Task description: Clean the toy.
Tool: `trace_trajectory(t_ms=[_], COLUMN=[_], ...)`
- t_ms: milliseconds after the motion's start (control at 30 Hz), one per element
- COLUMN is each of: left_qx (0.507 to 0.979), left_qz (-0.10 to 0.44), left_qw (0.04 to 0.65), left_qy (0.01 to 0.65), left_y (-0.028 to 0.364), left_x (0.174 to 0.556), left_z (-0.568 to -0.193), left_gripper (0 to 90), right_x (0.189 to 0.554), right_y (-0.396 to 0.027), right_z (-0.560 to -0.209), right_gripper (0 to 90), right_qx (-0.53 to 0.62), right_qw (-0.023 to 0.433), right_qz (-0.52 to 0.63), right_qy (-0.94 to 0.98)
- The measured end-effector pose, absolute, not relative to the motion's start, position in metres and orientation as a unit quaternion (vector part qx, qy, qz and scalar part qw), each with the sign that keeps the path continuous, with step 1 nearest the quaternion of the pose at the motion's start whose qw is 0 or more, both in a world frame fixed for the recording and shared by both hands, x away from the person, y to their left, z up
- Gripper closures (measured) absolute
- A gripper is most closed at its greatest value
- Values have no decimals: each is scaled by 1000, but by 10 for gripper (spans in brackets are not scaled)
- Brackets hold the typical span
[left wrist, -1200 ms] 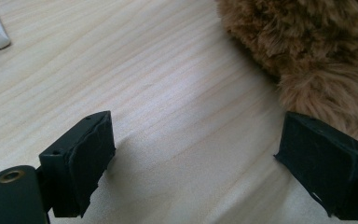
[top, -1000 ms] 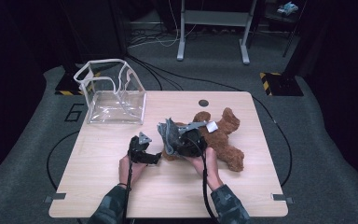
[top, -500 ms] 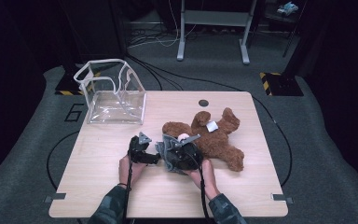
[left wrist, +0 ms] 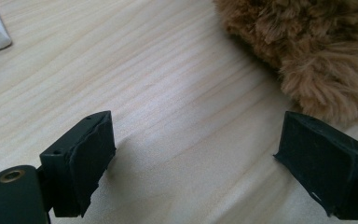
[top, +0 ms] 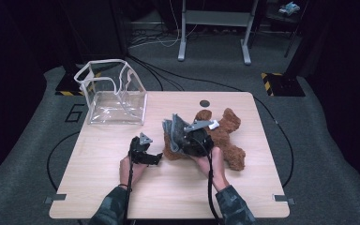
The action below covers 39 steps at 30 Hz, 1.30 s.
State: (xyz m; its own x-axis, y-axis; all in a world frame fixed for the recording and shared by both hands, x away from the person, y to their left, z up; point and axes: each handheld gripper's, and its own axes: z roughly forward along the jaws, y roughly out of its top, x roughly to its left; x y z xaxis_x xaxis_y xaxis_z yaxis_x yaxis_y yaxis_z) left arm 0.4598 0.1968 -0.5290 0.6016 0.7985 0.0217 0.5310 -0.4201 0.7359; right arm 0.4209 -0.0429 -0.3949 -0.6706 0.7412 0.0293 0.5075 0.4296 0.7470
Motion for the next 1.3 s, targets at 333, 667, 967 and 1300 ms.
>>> trace_trajectory(t_ms=[333, 667, 967, 1300], left_qx=[823, 822, 820, 822], left_qz=[188, 184, 186, 185], left_qw=[354, 355, 356, 354], left_qy=[403, 407, 408, 406], left_y=[197, 197, 196, 197], left_x=[460, 459, 460, 460], left_z=[-529, -529, -529, -529], left_gripper=[103, 103, 103, 103], right_x=[456, 466, 440, 425], right_y=[-42, -33, -27, -29], right_z=[-373, -399, -406, -422], right_gripper=[704, 704, 706, 708], right_qx=[402, 415, 391, 377], right_qw=[192, 172, 161, 136], right_qz=[374, 359, 363, 370], right_qy=[814, 818, 831, 838])
